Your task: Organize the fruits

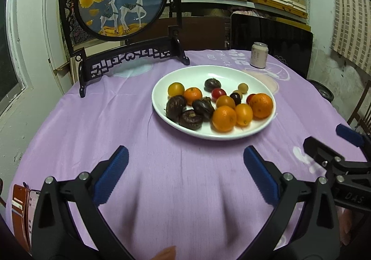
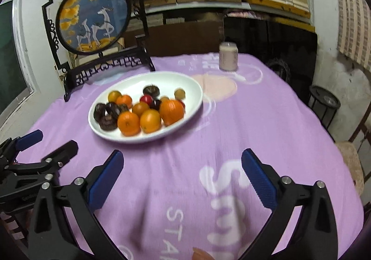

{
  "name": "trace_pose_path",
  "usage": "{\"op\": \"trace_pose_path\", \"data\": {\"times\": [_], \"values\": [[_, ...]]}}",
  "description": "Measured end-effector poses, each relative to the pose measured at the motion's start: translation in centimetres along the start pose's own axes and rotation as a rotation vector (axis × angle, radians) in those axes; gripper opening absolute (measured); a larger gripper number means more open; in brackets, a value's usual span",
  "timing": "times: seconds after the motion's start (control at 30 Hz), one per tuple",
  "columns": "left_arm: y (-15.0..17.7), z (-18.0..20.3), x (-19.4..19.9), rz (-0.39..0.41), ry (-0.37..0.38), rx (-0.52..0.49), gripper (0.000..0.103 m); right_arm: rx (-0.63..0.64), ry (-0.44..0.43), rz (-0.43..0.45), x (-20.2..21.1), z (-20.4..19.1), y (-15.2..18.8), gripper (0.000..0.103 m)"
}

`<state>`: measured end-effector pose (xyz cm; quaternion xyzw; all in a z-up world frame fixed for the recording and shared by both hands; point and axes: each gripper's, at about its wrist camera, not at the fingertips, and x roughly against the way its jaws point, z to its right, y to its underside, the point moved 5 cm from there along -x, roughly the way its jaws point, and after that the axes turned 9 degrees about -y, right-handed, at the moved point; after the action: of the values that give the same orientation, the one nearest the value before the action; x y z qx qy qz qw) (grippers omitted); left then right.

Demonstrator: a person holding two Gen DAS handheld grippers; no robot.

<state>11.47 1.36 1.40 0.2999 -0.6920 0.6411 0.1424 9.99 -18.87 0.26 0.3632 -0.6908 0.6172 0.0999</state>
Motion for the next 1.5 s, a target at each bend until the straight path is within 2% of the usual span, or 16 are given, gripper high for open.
{"op": "trace_pose_path", "data": {"times": [0.13, 0.3, 0.37, 0.43, 0.57, 0.63, 0.77, 1.5], "values": [[0.0, 0.1, 0.7, 0.010, 0.035, 0.012, 0.101, 0.031, 0.038, 0.001, 0.3, -0.4, 0.3, 0.102], [0.0, 0.1, 0.3, -0.010, -0.011, -0.003, 0.101, 0.115, 0.149, 0.004, 0.1, -1.2, 0.5, 0.102], [0.0, -0.1, 0.2, -0.015, -0.021, -0.003, 0.101, 0.122, 0.161, -0.007, 0.0, -1.2, 0.6, 0.102], [0.1, -0.3, 0.2, -0.021, -0.015, 0.009, 0.101, 0.113, 0.145, -0.028, -0.1, -1.2, 0.6, 0.102], [0.1, -0.4, 0.3, -0.030, 0.000, 0.017, 0.101, 0.064, 0.033, -0.038, 0.1, -1.2, 0.7, 0.102], [0.1, -0.1, 0.4, -0.025, -0.006, 0.003, 0.101, 0.049, 0.004, -0.031, 0.3, -1.3, 0.8, 0.102], [0.1, 0.1, 0.6, -0.011, -0.035, -0.016, 0.101, 0.049, 0.003, -0.036, 0.4, -1.6, 0.8, 0.102], [0.3, 0.1, 0.2, -0.026, -0.022, -0.011, 0.101, 0.046, -0.012, -0.045, 0.4, -2.0, 1.0, 0.102]]}}
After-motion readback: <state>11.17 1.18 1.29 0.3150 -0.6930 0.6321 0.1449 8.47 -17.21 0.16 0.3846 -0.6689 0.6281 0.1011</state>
